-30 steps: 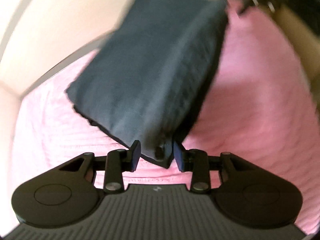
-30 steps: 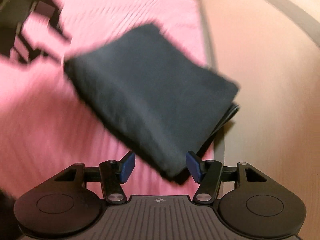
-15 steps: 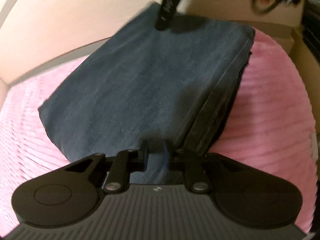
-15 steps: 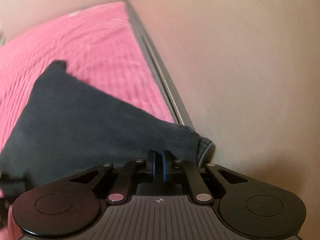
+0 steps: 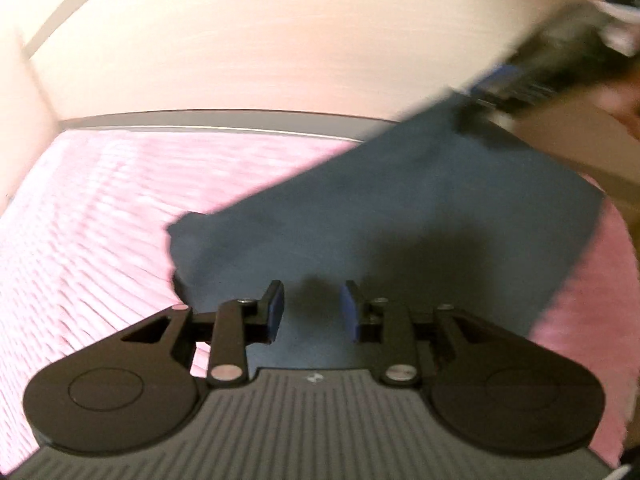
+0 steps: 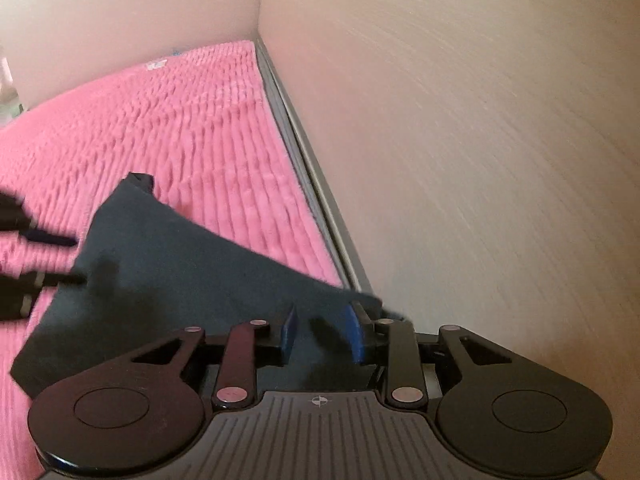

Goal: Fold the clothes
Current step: 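Press the folded jeans flat with the right gripper while the left gripper smooths it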

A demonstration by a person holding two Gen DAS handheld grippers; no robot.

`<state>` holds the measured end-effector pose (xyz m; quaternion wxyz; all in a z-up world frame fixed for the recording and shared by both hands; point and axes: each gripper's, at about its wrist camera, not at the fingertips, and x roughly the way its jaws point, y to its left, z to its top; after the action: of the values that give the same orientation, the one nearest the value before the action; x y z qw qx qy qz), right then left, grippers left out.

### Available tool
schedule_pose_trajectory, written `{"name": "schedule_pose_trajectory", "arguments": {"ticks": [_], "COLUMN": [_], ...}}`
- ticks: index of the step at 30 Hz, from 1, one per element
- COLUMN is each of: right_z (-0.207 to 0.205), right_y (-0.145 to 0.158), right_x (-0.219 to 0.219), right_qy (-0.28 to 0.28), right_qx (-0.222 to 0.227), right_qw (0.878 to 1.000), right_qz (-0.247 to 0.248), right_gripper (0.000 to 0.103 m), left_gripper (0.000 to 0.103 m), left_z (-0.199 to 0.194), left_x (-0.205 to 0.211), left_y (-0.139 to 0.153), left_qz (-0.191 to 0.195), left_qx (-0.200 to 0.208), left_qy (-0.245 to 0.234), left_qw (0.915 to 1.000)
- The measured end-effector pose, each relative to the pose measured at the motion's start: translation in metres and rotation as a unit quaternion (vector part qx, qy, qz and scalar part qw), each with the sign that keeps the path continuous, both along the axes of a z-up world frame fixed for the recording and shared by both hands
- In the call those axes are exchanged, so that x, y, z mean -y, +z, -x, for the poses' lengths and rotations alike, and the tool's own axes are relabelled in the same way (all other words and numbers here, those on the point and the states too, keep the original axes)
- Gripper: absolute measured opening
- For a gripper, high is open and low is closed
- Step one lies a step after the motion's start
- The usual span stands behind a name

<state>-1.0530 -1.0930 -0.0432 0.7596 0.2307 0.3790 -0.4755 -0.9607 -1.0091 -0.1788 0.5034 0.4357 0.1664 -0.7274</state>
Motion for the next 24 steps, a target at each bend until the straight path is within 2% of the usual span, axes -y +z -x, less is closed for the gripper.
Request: {"name": "schedule_pose_trajectory", "arguments": {"ticks": [2, 4, 5, 9, 12, 15, 18, 20, 22, 24], "right_z": [0.003, 0.008, 0.011, 0.012, 0.006, -0.001, -0.007, -0.006, -0.004, -0.001], "right_y": [-0.015, -0.031, -0.033, -0.028, -0.014, 0.002, 0.008, 0.002, -0.018, -0.037], "right_x": [0.013, 0.025, 0.026, 0.024, 0.012, -0.017, -0.05, -0.07, -0.078, -0.082], "right_qy": [-0.017, -0.023, -0.021, -0.01, 0.003, 0.022, 0.033, 0.032, 0.032, 0.039], "right_qx": [-0.008, -0.012, -0.01, -0.018, -0.039, -0.044, -0.049, -0.045, -0.048, -0.055], "right_qw": [1.0, 1.0, 1.0, 1.0, 0.999, 0.999, 0.998, 0.998, 0.998, 0.997], "right_qz": [-0.011, -0.017, -0.018, -0.019, 0.002, 0.02, 0.013, -0.01, -0.035, -0.04], "right_gripper": [0.029, 0.035, 0.034, 0.035, 0.035, 0.035, 0.035, 0.035, 0.035, 0.035], "left_gripper": [0.027, 0.027, 0.027, 0.028, 0.028, 0.028, 0.028, 0.028, 0.028, 0.028], "left_z": [-0.012, -0.02, -0.02, -0.019, -0.017, -0.025, -0.025, -0.022, -0.014, -0.004], "left_x": [0.024, 0.048, 0.055, 0.068, 0.063, 0.048, 0.017, -0.012, -0.044, -0.069], "left_y": [-0.006, -0.019, -0.023, -0.046, -0.045, -0.028, -0.009, 0.0, 0.002, -0.005], "left_qz": [0.003, -0.009, -0.015, -0.033, -0.031, -0.027, -0.027, -0.037, -0.058, -0.076], "left_qx": [-0.003, -0.003, 0.0, 0.016, 0.026, 0.025, 0.001, -0.022, -0.052, -0.059], "left_qy": [0.014, 0.027, 0.029, 0.016, 0.014, 0.019, 0.012, 0.004, -0.009, -0.031], "left_qw": [0.9999, 0.9996, 0.9995, 0.9992, 0.9991, 0.9991, 0.9996, 0.9991, 0.9969, 0.9949]}}
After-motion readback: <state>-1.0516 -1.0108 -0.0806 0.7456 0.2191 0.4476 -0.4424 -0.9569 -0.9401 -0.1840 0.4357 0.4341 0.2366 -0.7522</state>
